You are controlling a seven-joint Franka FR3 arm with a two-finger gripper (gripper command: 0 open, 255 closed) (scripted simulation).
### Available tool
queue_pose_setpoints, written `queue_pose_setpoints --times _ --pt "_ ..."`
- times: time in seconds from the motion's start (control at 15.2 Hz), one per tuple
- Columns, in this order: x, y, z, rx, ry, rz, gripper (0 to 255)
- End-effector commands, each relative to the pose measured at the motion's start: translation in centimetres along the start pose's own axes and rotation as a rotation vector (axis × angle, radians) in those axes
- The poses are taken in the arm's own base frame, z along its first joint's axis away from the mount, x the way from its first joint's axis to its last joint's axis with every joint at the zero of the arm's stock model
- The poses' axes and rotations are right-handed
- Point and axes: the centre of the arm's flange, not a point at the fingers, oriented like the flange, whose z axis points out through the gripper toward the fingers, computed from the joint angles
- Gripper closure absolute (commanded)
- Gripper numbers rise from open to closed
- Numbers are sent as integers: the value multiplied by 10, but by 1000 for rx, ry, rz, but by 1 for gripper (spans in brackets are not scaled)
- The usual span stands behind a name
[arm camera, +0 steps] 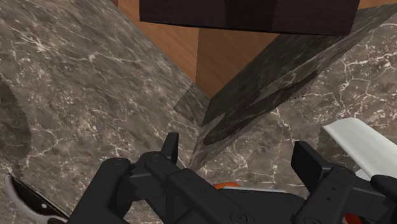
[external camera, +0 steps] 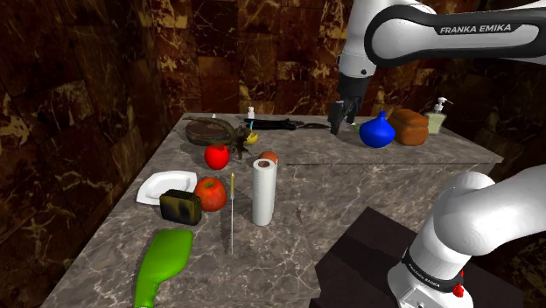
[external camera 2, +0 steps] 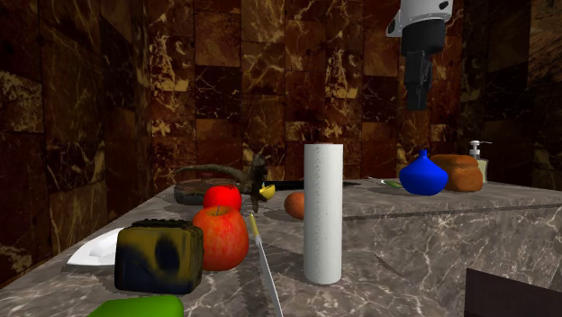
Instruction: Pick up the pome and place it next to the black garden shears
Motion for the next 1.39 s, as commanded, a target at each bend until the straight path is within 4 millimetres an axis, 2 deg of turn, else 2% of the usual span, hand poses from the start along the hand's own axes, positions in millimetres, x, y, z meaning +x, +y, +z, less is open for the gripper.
queue_pose_setpoints --times 0.0,0.66,1.32 --pt "0 0 0 0 0 0 0" --pt "87 -86 38 41 -4 -107 0" --pt "164 -183 73 81 -9 -213 0"
